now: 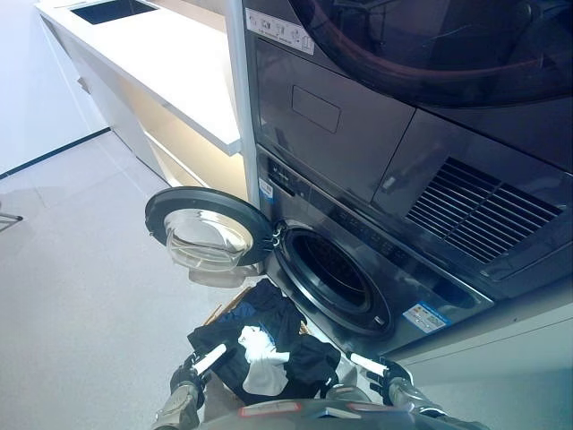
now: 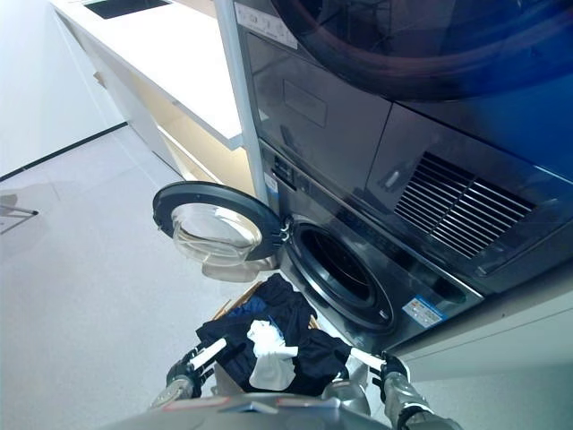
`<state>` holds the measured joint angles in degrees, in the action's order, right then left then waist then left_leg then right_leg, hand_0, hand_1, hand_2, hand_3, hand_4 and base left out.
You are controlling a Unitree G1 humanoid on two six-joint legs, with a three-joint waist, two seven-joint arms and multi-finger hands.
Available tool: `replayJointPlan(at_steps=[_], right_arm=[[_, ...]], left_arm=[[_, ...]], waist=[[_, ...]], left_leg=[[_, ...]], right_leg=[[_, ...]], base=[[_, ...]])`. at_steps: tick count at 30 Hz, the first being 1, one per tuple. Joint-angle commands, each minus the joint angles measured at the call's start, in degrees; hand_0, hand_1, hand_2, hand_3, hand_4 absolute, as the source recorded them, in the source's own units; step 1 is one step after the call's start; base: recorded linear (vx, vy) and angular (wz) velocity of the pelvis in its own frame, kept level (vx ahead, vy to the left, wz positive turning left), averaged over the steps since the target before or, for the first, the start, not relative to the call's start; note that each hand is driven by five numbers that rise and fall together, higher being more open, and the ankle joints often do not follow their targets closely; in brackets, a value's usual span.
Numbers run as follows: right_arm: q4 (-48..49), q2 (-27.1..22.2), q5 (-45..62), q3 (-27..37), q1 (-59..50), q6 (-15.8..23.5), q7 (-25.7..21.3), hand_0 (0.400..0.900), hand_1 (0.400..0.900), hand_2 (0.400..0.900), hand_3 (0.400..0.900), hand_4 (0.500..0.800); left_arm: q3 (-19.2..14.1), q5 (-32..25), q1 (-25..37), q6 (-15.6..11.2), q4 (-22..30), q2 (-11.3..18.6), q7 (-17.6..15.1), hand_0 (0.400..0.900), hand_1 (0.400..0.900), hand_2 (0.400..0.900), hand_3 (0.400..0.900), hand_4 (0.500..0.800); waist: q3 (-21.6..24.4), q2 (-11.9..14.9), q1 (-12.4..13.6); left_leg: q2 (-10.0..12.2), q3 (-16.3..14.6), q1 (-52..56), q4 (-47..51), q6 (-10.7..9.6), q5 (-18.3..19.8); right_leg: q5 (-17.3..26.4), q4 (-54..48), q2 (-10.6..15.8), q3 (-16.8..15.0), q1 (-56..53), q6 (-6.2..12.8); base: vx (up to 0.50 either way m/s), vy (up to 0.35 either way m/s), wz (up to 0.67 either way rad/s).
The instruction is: Put the clothes in the basket into the washing machine.
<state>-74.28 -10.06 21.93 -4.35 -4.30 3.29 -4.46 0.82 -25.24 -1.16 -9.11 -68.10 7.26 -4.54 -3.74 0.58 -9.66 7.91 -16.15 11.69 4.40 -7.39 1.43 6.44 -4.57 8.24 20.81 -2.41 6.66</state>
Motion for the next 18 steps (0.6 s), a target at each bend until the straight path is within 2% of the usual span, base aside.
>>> replayJointPlan(at_steps=[1, 18], right_arm=[[-4.54, 0.54, 0.95, 1.56, -5.32, 2.49, 0.04, 0.900, 0.900, 0.900, 0.900, 0.800], [-4.48, 0.85, 1.61, 1.60, -5.30, 2.77, -0.25, 0.900, 0.900, 0.900, 0.900, 0.800]], left_arm=[[0.70, 0.39, 1.66, -3.20, 1.71, 0.96, 0.20, 0.900, 0.900, 0.900, 0.900, 0.800], [0.98, 0.98, 1.99, -3.03, 0.57, 0.57, -0.22, 0.900, 0.900, 0.900, 0.900, 0.800]], waist=[[0.10, 2.82, -0.68], [0.00, 2.93, -0.65]], left_leg=[[-3.87, -1.52, -2.29, -2.93, 5.84, 2.32], [-3.88, -1.49, -2.36, -2.82, 5.80, 2.29]], right_leg=[[-1.39, 1.18, 0.86, 0.82, 1.98, 3.20], [-1.30, 1.01, 0.86, 0.95, 1.90, 3.16]], base=[[-0.01, 0.003, 0.03], [0.00, 0.000, 0.01]])
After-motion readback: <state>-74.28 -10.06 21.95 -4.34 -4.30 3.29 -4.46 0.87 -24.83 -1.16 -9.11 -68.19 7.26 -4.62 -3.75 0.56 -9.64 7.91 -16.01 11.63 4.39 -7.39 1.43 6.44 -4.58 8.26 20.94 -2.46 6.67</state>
